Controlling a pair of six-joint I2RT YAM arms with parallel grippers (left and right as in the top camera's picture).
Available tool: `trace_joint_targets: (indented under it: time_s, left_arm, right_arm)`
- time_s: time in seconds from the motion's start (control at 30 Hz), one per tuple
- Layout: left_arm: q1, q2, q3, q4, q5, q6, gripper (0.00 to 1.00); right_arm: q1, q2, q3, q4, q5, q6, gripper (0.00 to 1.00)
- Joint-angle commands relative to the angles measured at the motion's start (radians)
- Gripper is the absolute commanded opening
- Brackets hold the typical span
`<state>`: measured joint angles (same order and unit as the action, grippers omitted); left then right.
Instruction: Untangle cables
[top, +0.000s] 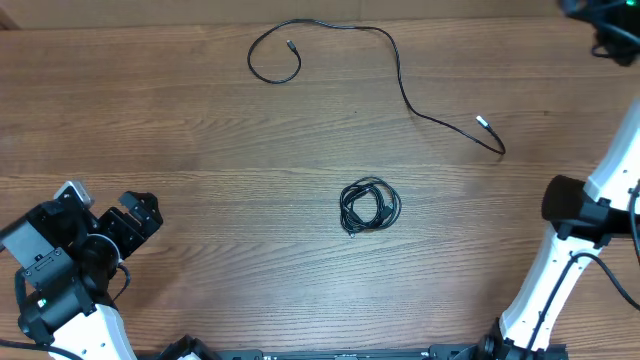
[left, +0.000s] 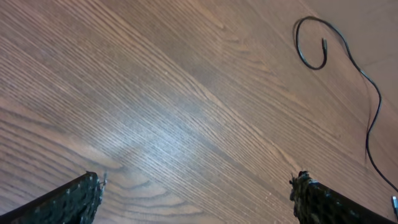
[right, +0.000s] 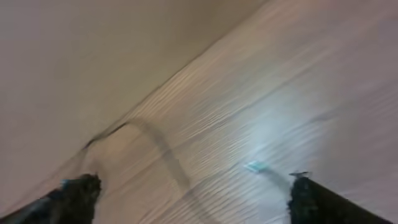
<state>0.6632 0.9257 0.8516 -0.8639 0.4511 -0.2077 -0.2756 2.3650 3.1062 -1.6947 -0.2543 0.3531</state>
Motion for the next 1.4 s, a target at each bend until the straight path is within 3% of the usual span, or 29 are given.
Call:
trace_joint_targets:
  time_s: [0.0,0.17,0.3,0.4,0.57,0.63,0.77,0.93,1.13,1.27,1.37]
  left_arm:
    - [0.004,-0.004,0.016,-0.002,-0.005,-0.01,1.0]
    - [0.004,-0.004,0.016,-0.016,0.051,0.01,1.0]
    - [0.004,-0.005,0.016,-0.014,0.195,0.134,1.0]
    - [0.002,-0.006,0.016,-0.026,0.296,0.207,0.97]
    - [-0.089,-0.006,0.023,-0.031,0.29,0.251,0.91]
    - [-0.164,-0.006,0.039,-0.02,0.229,0.243,0.9]
    - [-0.361,-0.006,0.112,-0.023,-0.03,0.159,0.94]
    - [-0.601,-0.005,0.182,-0.009,-0.312,0.078,0.97]
    - [-0.758,0.055,0.182,0.043,-0.367,0.073,1.0]
    - [-0.782,0.13,0.182,0.081,-0.377,0.072,1.0]
    - [-0.782,0.178,0.182,0.091,-0.376,0.072,0.99]
  right_arm:
    - [0.061,-0.01,-0.053,0.001,-0.17,-0.039,1.0]
    - [0.128,-0.01,-0.15,0.0,0.04,0.046,1.0]
    - [0.157,-0.042,-0.155,0.0,0.082,0.032,1.0]
    - [0.17,-0.119,-0.16,0.0,0.108,0.028,1.0]
    - [0.169,-0.324,-0.301,0.0,0.248,0.028,1.0]
    - [0.169,-0.409,-0.404,0.0,0.258,0.006,1.0]
    - [0.169,-0.531,-0.64,0.001,0.261,-0.01,1.0]
    - [0.169,-0.576,-0.891,0.001,0.241,-0.01,1.0]
    - [0.169,-0.573,-1.179,0.082,0.101,-0.01,1.0]
    - [0.169,-0.573,-1.382,0.227,0.011,-0.006,1.0]
    - [0.169,-0.573,-1.489,0.34,-0.042,0.087,1.0]
